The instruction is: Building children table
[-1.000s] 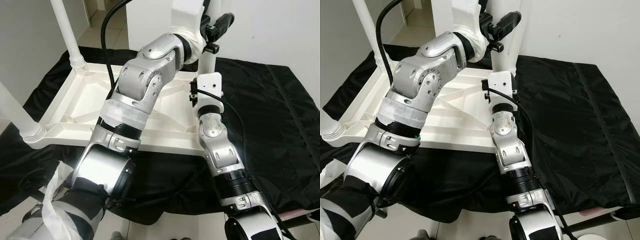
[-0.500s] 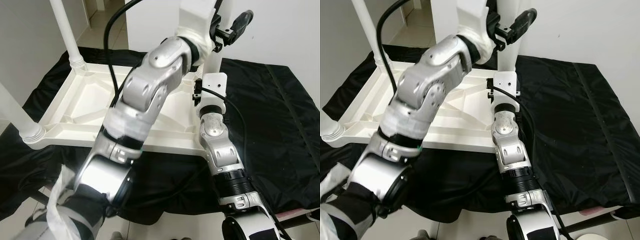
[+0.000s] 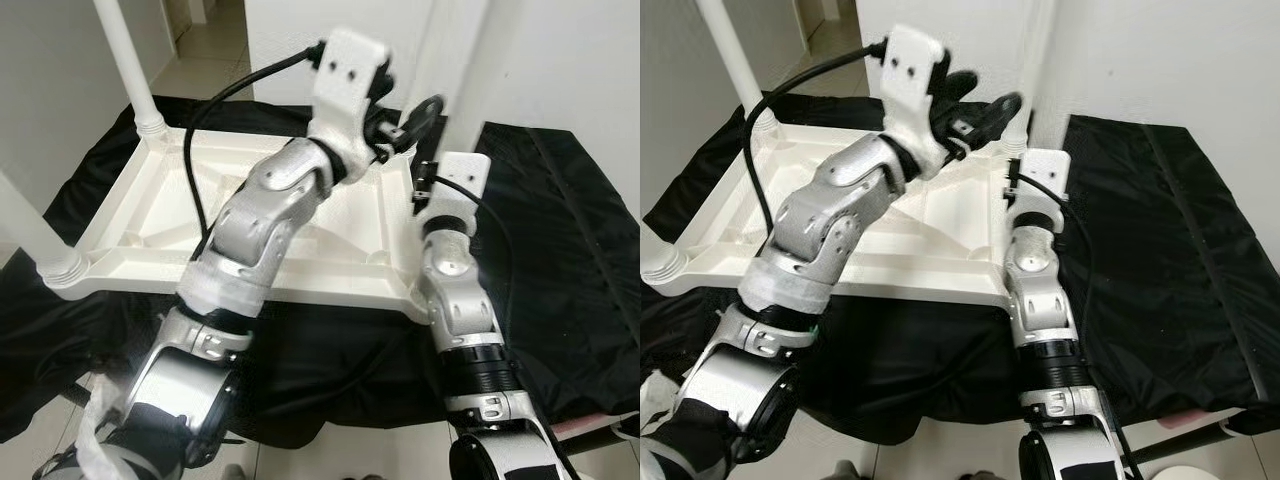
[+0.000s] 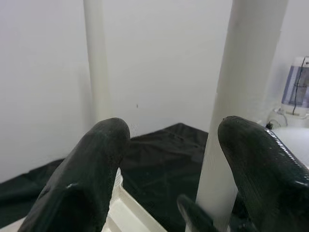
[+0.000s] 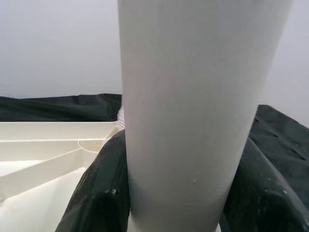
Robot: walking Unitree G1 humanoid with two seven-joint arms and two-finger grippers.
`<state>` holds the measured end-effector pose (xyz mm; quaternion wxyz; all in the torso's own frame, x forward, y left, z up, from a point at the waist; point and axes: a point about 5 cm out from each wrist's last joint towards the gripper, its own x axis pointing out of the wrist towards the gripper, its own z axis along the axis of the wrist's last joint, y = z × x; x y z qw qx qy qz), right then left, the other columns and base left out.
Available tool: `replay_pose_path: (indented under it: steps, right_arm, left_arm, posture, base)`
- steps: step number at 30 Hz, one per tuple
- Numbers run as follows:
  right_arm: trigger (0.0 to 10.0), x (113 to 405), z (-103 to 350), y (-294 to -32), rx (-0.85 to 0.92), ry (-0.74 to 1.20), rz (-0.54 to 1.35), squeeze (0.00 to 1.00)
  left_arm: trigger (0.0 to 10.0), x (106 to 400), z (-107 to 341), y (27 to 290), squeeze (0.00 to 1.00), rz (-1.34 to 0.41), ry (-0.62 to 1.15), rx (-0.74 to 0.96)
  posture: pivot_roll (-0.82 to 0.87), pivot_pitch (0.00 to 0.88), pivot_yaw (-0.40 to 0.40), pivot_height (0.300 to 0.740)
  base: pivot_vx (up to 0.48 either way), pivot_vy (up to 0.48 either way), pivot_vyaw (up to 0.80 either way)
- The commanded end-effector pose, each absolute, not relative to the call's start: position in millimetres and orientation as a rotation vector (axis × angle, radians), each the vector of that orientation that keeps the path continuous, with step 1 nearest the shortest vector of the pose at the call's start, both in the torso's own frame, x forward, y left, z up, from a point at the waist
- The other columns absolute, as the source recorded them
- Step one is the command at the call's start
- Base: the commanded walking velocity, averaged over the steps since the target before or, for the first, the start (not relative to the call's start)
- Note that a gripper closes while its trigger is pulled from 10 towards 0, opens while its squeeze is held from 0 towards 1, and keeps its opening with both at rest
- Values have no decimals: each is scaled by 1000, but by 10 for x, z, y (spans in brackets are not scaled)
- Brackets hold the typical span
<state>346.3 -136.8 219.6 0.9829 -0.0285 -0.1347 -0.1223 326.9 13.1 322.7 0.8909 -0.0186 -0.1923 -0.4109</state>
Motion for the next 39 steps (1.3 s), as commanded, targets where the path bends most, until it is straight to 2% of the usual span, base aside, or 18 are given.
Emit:
replay_pose_path:
  steps: [1,8,14,20,25,28,30,39]
  right_arm:
    - [10000,3420,2213,-1383,-40,-301,-239,0]
    - [10000,3274,2133,-1517,-37,-341,-193,0]
    - [10000,3230,2075,-1564,-40,-338,-173,0]
    - [10000,3093,1890,-1604,-66,-302,-127,0]
    - [10000,3043,1831,-1617,-70,-285,-126,0]
    - [10000,2998,1757,-1618,-79,-273,-118,0]
    - [10000,2954,1691,-1618,-90,-258,-103,0]
    - [10000,2807,1601,-1526,-131,-227,29,0]
  left_arm:
    - [10000,3226,3228,142,0,-859,-409,-21]
    - [10000,3245,3001,348,0,-765,-357,-16]
    - [10000,3236,2866,401,0,-741,-331,18]
    - [10000,3198,2527,562,0,-666,-280,57]
    - [10000,3149,2368,585,0,-690,-216,73]
    - [10000,3056,2228,616,0,-709,-222,147]
    - [10000,2983,2082,645,0,-726,-201,214]
    - [10000,2839,1902,661,0,-859,-93,211]
  posture:
    - [-19,26,5,740]
    - [0,27,-10,740]
    - [8,33,-10,740]
    - [2,43,-3,740]
    - [16,51,-6,740]
    - [13,40,16,740]
    - [11,63,33,740]
    - [15,87,35,740]
  base:
    - [0,0,0]
    - [0,0,0]
    - [0,0,0]
    - [0,0,0]
    - [0,0,0]
    - [0,0,0]
    - [0,0,0]
    - [0,0,0]
